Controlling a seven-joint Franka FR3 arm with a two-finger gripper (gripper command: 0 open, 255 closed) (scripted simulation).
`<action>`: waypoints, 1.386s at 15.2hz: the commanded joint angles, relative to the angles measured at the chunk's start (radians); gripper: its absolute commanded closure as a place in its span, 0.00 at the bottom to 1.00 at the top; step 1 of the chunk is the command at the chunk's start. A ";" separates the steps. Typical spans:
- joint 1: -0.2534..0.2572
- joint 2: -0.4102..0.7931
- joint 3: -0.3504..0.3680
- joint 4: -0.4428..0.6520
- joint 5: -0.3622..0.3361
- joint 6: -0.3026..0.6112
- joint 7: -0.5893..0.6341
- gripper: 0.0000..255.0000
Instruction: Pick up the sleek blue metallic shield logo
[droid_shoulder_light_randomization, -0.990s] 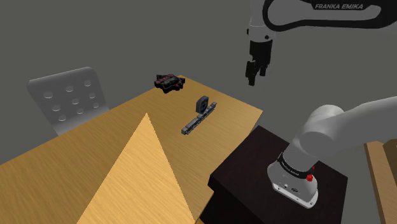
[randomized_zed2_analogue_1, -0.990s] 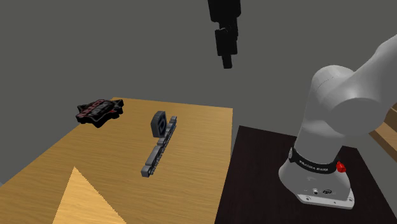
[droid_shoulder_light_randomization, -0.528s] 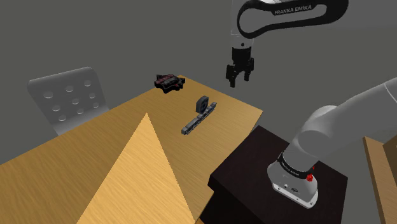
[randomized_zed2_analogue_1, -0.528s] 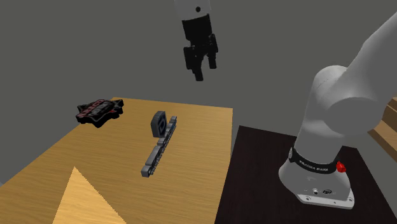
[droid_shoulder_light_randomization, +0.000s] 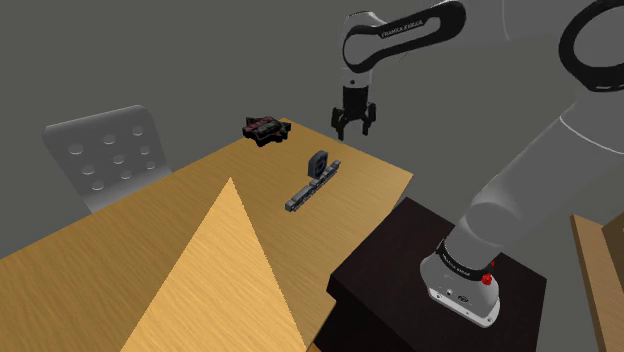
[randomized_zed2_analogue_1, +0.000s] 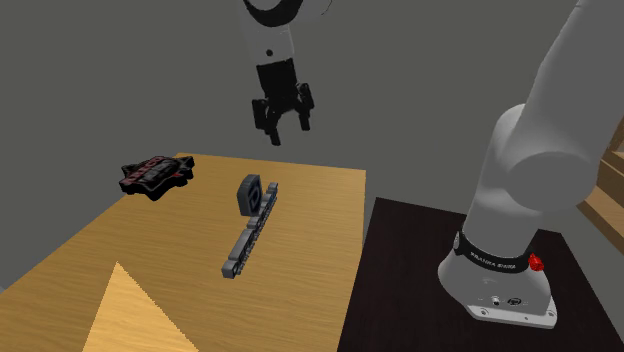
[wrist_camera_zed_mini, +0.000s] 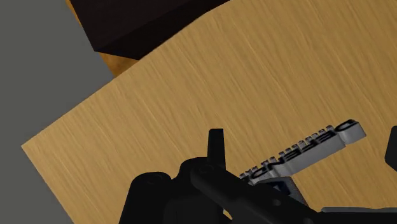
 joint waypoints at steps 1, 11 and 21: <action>-0.010 0.078 -0.009 0.041 0.020 0.036 0.031 0.00; -0.068 0.446 -0.059 0.298 0.141 0.141 0.135 0.00; -0.143 0.768 -0.082 0.582 0.264 0.174 0.213 0.00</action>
